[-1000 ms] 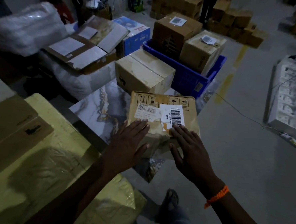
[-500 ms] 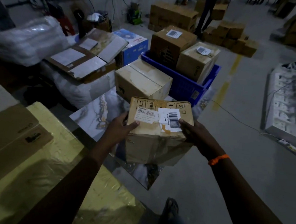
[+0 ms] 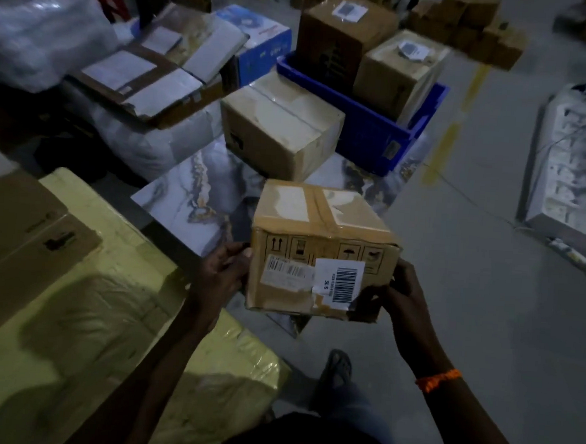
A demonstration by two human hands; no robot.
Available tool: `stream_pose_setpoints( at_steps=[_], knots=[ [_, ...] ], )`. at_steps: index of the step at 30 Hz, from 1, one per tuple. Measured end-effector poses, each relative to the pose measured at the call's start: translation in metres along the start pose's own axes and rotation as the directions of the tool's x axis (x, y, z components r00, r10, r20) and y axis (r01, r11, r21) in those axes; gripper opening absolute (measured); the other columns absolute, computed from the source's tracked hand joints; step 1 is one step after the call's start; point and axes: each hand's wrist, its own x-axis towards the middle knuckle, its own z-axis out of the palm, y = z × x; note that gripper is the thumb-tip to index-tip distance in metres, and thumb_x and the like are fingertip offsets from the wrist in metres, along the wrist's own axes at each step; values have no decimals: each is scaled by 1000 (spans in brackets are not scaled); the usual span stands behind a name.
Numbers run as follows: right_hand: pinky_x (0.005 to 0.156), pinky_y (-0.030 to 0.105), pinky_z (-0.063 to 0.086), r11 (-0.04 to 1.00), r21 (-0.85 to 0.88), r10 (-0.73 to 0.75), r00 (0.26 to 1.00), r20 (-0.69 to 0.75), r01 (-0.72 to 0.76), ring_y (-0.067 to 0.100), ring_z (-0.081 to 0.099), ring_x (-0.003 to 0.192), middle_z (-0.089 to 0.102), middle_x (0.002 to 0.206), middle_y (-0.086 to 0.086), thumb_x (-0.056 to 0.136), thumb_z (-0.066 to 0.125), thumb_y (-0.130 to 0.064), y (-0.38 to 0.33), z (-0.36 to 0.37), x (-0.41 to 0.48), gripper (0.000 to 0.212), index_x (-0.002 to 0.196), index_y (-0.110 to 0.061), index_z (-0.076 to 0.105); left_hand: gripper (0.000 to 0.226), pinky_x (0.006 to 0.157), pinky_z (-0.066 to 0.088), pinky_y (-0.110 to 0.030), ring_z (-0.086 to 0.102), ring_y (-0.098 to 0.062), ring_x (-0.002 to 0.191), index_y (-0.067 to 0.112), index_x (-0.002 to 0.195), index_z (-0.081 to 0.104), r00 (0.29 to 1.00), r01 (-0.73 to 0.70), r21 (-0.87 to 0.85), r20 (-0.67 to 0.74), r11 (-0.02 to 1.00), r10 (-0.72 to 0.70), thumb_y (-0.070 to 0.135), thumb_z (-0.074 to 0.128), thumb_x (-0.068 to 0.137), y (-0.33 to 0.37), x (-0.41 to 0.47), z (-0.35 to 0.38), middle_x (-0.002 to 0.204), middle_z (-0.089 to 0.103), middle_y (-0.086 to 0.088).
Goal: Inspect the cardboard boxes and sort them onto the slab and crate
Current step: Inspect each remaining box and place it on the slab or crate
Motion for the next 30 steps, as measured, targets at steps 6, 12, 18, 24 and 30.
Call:
stream_pose_setpoints(
  at_steps=[6,12,18,24,30],
  knots=[
    [100,55,53,983,107,157,983,-100,-146,31,62,123,70,123,5,111,32,-19,41,-9,-27,35,116,-18,67,46,89,57,-47,68,-22,114,24,124,68,988,156,13,2,988,-156,52,70,88,-55,-30,-16,120,73,-4],
    [86,41,57,968,-40,246,969,-36,-248,27,63,116,67,124,7,102,59,-36,70,-5,-30,24,120,-22,64,55,77,60,-43,71,-26,99,23,121,67,986,168,209,-35,963,-165,53,82,77,-92,-34,-18,106,75,-3],
    [84,28,57,961,-256,114,993,27,-103,20,65,118,65,133,3,98,67,-40,71,-5,-16,46,136,-16,55,62,91,55,-29,62,-10,118,26,140,53,997,-14,457,77,889,-24,45,76,86,-92,-19,-21,130,64,1],
    [116,50,39,602,-745,-265,952,153,288,38,44,142,44,156,23,98,69,-29,50,24,25,69,153,0,38,69,120,24,-47,24,-29,151,16,155,35,862,-483,825,392,293,321,50,50,97,-77,23,-3,162,30,-10],
    [127,49,10,317,-884,-208,935,288,343,28,6,160,8,172,13,106,34,-58,32,70,97,78,164,-11,13,73,121,19,-59,12,-31,155,19,158,30,850,-511,860,502,17,163,63,27,100,-58,93,44,167,20,-12]
  ],
)
